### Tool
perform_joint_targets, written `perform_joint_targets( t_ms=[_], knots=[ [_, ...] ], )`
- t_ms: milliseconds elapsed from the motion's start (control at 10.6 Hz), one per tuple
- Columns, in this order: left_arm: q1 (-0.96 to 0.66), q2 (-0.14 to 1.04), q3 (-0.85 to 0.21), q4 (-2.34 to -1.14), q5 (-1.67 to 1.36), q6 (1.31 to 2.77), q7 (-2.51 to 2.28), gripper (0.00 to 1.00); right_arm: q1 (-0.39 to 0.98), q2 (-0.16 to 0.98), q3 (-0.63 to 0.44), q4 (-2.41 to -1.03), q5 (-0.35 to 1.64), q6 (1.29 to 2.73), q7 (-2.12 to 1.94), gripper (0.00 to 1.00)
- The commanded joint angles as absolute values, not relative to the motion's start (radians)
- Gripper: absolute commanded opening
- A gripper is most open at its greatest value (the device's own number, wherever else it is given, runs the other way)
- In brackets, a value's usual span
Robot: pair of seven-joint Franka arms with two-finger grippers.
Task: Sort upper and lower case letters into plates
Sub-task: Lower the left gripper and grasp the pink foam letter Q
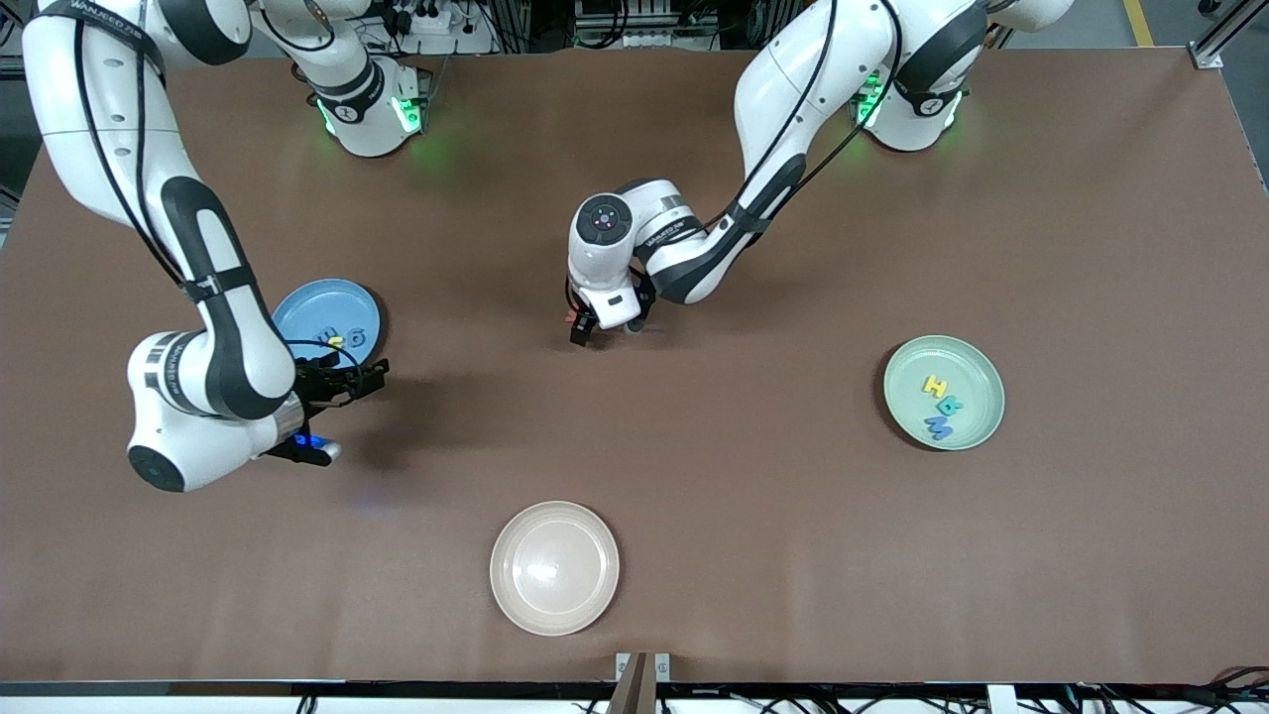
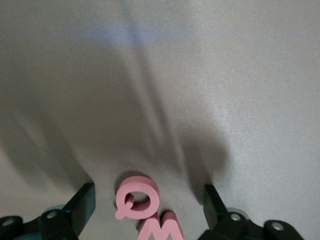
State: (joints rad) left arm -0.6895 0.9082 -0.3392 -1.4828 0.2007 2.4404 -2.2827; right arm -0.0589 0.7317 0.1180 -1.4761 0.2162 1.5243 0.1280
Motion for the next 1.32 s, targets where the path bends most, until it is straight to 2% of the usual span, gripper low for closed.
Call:
perform_joint_targets(
  t_ms=[0, 188, 282, 752, 1128, 1222],
  knots=[
    [-0.710, 0.917, -0.324, -1.465, 0.206, 2.444, -2.313, 0.64, -0.026, 0.706, 0.118, -1.490, 0.232, 1.529, 0.140, 1.00],
    [-0.710, 0.917, -0.324, -1.465, 0.212, 2.444, -2.307, 0.37, 0.000, 0.706, 0.118, -1.482, 0.233, 1.532, 0.141, 1.00],
    [-0.710, 0.917, -0.324, -1.465, 0.213, 2.444, -2.303, 0.28, 0.003, 0.706, 0.118, -1.482, 0.233, 1.534, 0.141, 1.00],
    [-0.710, 0.913, -0.324, -1.465, 0.225, 2.445, -2.298, 0.10, 0.028, 0.706, 0.117, -1.468, 0.232, 1.528, 0.140, 1.00],
    [-0.703, 0.907, -0.324, -1.465, 0.239, 2.444, -2.298, 0.09, 0.006, 0.704, 0.117, -1.463, 0.233, 1.496, 0.129, 1.00],
    [-0.704, 0.908, -0.324, -1.465, 0.242, 2.444, -2.293, 0.05, -0.003, 0.704, 0.118, -1.465, 0.232, 1.496, 0.121, 1.00]
  ],
)
